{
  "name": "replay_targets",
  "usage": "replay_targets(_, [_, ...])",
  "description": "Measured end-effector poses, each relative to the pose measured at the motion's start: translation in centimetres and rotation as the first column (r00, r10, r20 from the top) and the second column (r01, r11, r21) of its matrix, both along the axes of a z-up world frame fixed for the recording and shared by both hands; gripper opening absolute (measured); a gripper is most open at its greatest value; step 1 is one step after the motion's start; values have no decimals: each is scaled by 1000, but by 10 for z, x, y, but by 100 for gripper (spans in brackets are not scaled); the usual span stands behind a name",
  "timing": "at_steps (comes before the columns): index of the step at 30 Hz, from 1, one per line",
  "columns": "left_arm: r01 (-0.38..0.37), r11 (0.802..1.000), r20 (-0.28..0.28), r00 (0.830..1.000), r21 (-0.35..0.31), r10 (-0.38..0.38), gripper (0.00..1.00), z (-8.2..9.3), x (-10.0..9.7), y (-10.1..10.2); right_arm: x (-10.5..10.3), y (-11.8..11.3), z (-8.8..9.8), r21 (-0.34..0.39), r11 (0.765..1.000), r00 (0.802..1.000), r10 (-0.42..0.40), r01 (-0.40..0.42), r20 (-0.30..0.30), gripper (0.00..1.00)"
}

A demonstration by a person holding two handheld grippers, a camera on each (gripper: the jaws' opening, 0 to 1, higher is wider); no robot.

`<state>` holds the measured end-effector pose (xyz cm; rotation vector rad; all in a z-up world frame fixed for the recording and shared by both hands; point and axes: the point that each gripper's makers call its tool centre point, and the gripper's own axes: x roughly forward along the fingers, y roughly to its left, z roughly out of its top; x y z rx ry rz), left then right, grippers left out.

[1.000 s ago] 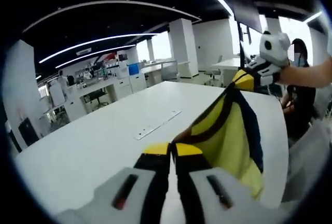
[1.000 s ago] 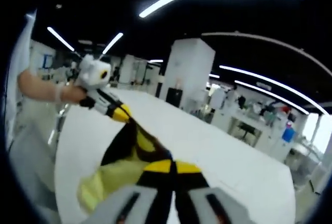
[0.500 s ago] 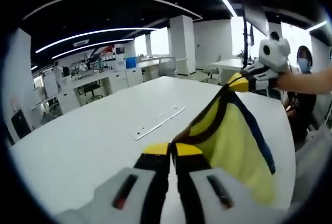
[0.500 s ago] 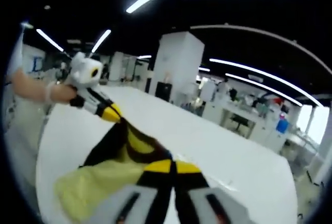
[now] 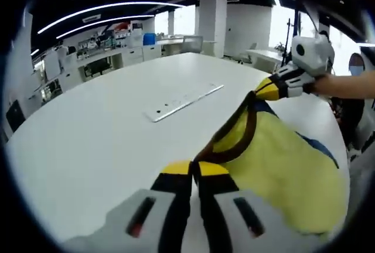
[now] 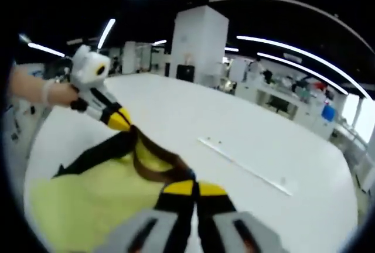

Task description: Fold the garment on the visible template until the final outline fits inside the template.

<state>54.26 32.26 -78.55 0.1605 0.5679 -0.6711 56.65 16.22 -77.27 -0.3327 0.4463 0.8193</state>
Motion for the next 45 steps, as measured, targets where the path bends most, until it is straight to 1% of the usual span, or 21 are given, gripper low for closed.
replay_targets(1, [-1, 1000, -10, 1000, 5, 1, 0, -8, 8, 5, 3, 1, -6, -8, 1000, 1000, 2, -2, -11, 0])
replay_targets(4, [-9, 1000, -33, 999, 8, 9, 0, -19, 10, 6, 13, 0, -21, -24, 1000, 999, 4, -5, -39, 0])
replay_targets(5, [-12, 1000, -44, 999, 8, 13, 0, -24, 13, 5, 12, 0, -24, -25, 1000, 999, 4, -5, -46, 0])
replay_targets(6, [-11, 1000, -45, 999, 8, 11, 0, -26, 14, 4, 11, -1, -27, -26, 1000, 999, 4, -5, -52, 0])
replay_targets(8, [-11, 1000, -49, 999, 8, 12, 0, -26, 11, 0, 16, -4, -32, -30, 1000, 998, 3, -5, -65, 0])
replay_targets(9, [-13, 1000, -54, 998, 5, 14, 0, -31, 14, 1, 17, -4, -36, -34, 999, 997, 4, -6, -73, 0])
replay_targets(15, [-22, 1000, -78, 997, 5, 22, 0, -45, 16, -1, 21, -5, -45, -28, 1000, 996, -8, 5, -87, 0])
replay_targets(16, [-24, 1000, -81, 996, 3, 24, 0, -46, 17, -1, 18, -7, -46, -29, 1000, 996, -10, 7, -87, 0])
replay_targets(19, [-42, 999, -85, 996, -11, 41, 0, -48, 23, 0, 21, -9, -51, -32, 999, 995, -15, 12, -98, 0])
replay_targets(22, [-63, 998, -77, 995, -17, 62, 0, -48, 28, 0, 22, -9, -55, -38, 999, 994, -20, 15, -109, 0])
replay_targets(24, [-81, 997, -72, 994, -18, 79, 0, -48, 34, 2, 24, -8, -54, -40, 999, 994, -19, 14, -112, 0])
replay_targets(27, [-99, 995, -72, 993, -21, 98, 0, -48, 36, 1, 28, -10, -59, -41, 999, 992, -28, 23, -126, 0])
replay_targets(30, [-122, 992, -88, 989, -25, 119, 1, -52, 37, 1, 30, -10, -63, -44, 999, 989, -37, 31, -143, 0])
replay_targets(33, [-137, 990, -92, 987, -33, 133, 1, -51, 41, 3, 35, -9, -65, -42, 998, 988, -42, 37, -150, 0])
replay_targets(36, [-140, 989, -95, 986, -43, 136, 2, -52, 41, 3, 33, -9, -63, -26, 999, 986, -45, 41, -163, 0])
replay_targets(37, [-150, 987, -97, 985, -58, 144, 3, -52, 41, 4, 31, -7, -62, 2, 999, 983, -44, 45, -177, 0])
replay_targets(38, [-159, 985, -96, 984, -67, 152, 5, -51, 42, 5, 29, -8, -61, 8, 999, 981, -48, 50, -189, 0])
replay_targets(40, [-168, 982, -88, 983, -86, 161, 12, -48, 41, 4, 24, -6, -58, 47, 998, 976, -42, 53, -213, 0])
replay_targets(41, [-179, 980, -87, 981, -81, 172, 16, -48, 41, 6, 22, -7, -58, 56, 996, 972, -49, 64, -231, 3])
replay_targets(43, [-177, 981, -73, 982, -79, 172, 24, -46, 42, 10, 19, -9, -58, 55, 997, 973, -42, 55, -228, 13])
replay_targets(45, [-172, 980, -68, 984, -99, 166, 28, -40, 41, 10, 15, -8, -56, 56, 998, 973, -29, 42, -230, 22])
